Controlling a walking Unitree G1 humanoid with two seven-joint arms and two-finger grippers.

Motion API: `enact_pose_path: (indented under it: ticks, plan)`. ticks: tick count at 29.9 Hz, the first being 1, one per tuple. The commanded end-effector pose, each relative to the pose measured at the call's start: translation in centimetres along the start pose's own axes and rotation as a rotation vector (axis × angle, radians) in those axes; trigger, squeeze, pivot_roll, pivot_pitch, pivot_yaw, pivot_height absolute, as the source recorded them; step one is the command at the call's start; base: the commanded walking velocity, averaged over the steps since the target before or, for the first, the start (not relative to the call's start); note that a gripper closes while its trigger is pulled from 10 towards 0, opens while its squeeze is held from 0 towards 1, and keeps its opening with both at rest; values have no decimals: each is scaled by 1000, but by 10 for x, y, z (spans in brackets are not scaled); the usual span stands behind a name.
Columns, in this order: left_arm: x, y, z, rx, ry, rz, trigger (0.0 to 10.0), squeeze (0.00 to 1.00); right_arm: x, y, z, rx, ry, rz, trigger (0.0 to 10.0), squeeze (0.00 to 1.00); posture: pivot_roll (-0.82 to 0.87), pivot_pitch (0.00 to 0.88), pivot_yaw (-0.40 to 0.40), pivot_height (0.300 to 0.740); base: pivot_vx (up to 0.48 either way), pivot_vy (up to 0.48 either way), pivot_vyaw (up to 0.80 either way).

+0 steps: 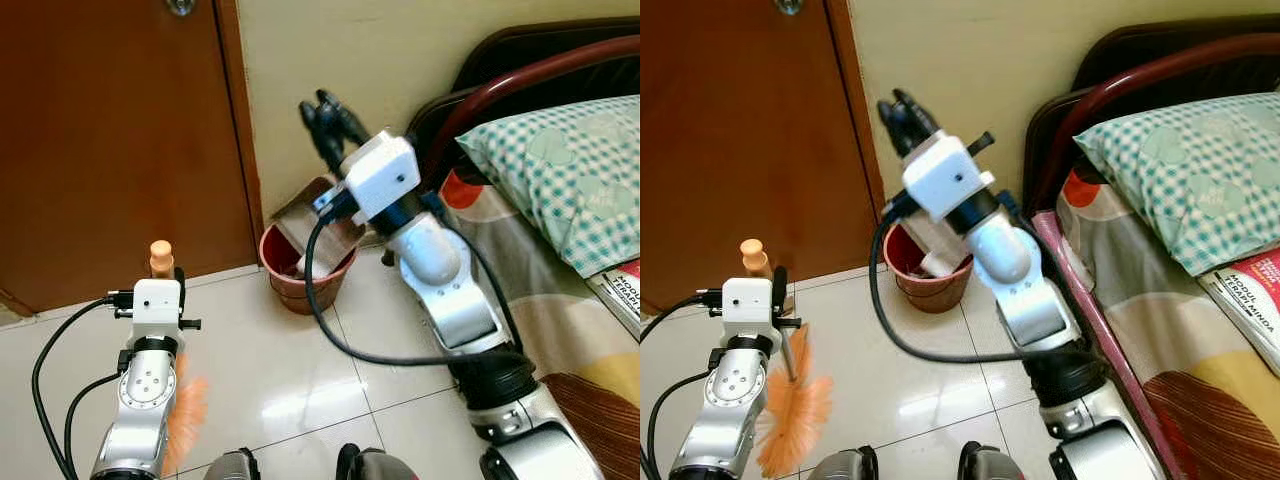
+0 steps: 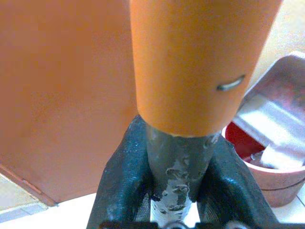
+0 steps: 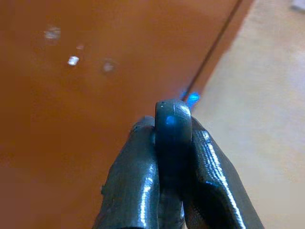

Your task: Sweep floor

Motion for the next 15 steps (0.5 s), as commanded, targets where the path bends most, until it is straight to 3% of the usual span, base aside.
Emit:
enact_pose_path:
  ticks: [1,3,6,7,11,15]
  plan:
    - [-4,2,-1,-7,-18,-2,10000,0,-3,-22,-5,125,2,-19,10000,0,43,133,-10,740,0,0,0]
    - [-4,2,-1,-8,-19,-4,10000,0,-5,-29,-7,162,-7,-28,10000,0,41,132,-10,740,0,0,0]
    - [-3,7,0,-21,-21,-19,10000,0,-16,-62,-20,331,-55,1,10000,0,41,132,-10,740,0,0,0]
    - [-2,8,0,-22,-19,-20,10000,0,-17,-64,-21,341,-60,7,10000,0,37,131,-13,740,0,0,0]
    - [-1,10,1,-22,-17,-26,10000,0,-17,-64,-22,347,-55,-16,10000,0,36,130,-15,740,0,0,0]
    - [-2,11,1,-20,-21,-26,10000,0,-12,-52,-16,291,-10,-67,10000,0,35,132,-17,740,0,0,0]
Point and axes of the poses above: a point about 5 cm out from each wrist's last joint towards the gripper, its own z axis pointing out of the wrist towards the gripper, its own x axis along the axis of the wrist's last joint, y = z × x, the point moved 3 cm from there along z, pointing out of the wrist towards the gripper, and after that the axes turned 10 degrees about z, right-handed, at the moved point
